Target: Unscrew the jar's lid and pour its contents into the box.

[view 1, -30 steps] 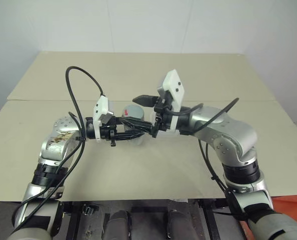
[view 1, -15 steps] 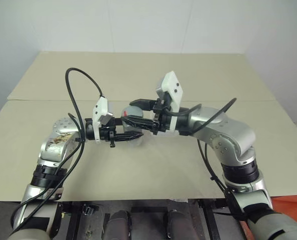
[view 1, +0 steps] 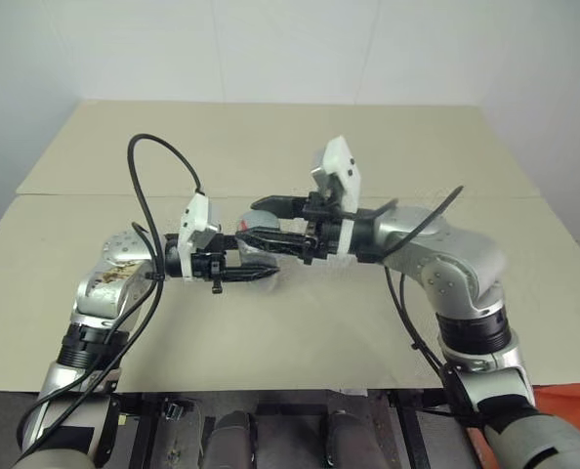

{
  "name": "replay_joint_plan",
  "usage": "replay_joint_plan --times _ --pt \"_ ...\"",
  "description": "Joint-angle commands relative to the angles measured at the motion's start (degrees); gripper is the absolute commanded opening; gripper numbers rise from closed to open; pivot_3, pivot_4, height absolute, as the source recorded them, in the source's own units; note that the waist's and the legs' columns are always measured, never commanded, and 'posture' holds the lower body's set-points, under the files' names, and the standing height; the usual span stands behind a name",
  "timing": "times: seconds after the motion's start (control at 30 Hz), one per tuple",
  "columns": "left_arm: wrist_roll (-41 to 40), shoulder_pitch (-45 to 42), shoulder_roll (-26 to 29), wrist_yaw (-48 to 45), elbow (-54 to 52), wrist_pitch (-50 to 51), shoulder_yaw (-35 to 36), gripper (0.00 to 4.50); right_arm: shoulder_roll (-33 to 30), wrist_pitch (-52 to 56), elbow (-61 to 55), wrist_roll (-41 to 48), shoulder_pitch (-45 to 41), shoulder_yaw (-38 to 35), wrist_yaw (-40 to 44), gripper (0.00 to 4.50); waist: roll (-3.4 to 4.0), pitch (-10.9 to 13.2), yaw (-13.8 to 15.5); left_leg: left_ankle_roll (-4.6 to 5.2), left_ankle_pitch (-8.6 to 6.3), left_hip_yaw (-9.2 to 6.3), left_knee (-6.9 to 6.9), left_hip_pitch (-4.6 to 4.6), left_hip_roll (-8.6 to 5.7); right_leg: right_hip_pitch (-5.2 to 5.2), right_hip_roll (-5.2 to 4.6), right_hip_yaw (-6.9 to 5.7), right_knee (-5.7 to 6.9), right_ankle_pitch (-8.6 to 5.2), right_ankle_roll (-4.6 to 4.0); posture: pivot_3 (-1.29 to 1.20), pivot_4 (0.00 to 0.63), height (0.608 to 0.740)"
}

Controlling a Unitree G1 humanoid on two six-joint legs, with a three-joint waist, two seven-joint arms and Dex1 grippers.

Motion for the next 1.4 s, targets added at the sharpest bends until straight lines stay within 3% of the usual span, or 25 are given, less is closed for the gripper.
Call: replay_joint_plan --times 0.03,0.27,0.4,0.7,0.93,1.13,1.4 --pt "-2.0 -0.5 1.3 -4.2 -1.2 0.4 -0.2 1.98 -1.1 -2.7 -1.8 1.6 -1.1 -1.9 3.2 2.72 0.0 0.0 0.0 0.0 0.0 0.0 0.0 0.0 0.0 0.0 0.0 0.0 -0.01 0.0 0.0 0.0 0.15 0.74" --pt "-0.2 -1.6 1.2 -3.8 0.9 -1.6 -0.1 1.98 -4.2 -5.9 1.5 -2.4 -1.9 -3.6 3.3 2.72 0.0 0.0 0.0 0.0 0.0 0.03 0.0 0.0 0.0 0.0 0.01 0.01 -0.02 0.0 0.0 0.0 0.15 0.74" --pt "0.7 -1.6 1.1 0.5 1.5 -3.3 2.3 1.98 -6.9 -7.2 4.0 -10.0 1.2 -5.0 -4.7 2.72 0.0 0.0 0.1 0.0 0.0 0.02 0.0 0.0 -0.01 -0.01 -0.02 0.01 -0.02 0.0 0.0 0.0 0.15 0.74" --pt "0.0 -0.7 0.5 6.7 -0.4 -2.9 6.0 1.98 -5.5 -8.2 3.2 -18.0 14.0 -11.7 -20.2 2.72 0.0 0.0 0.1 0.0 0.0 0.07 -0.01 -0.03 -0.01 -0.02 -0.02 0.03 -0.02 0.0 0.0 0.0 0.15 0.74" --pt "0.8 -1.7 -2.8 13.0 -0.5 -2.0 5.9 1.98 -2.1 -15.2 18.1 -27.0 18.0 -9.6 -26.7 2.72 0.0 0.0 -0.2 -0.01 0.01 0.14 0.01 0.01 -0.04 0.02 -0.02 0.06 -0.03 0.0 0.0 0.0 0.15 0.74" --pt "1.2 -2.0 -3.7 14.8 -0.8 -2.1 5.3 1.98 1.3 -21.3 28.5 -30.4 15.6 -8.9 -27.8 4.48 0.0 0.0 -0.5 -0.01 0.02 0.13 -0.05 0.01 -0.02 -0.04 0.0 0.12 -0.05 0.0 0.0 0.0 0.15 0.74" --pt "1.6 -1.2 -3.0 15.9 -1.3 -2.5 5.6 1.98 0.0 -19.0 26.1 -31.3 15.2 -9.3 -26.3 4.48 0.0 0.0 -0.1 -0.02 0.02 0.11 -0.04 0.0 -0.03 -0.02 -0.02 0.1 -0.03 0.0 0.0 0.0 0.15 0.74"
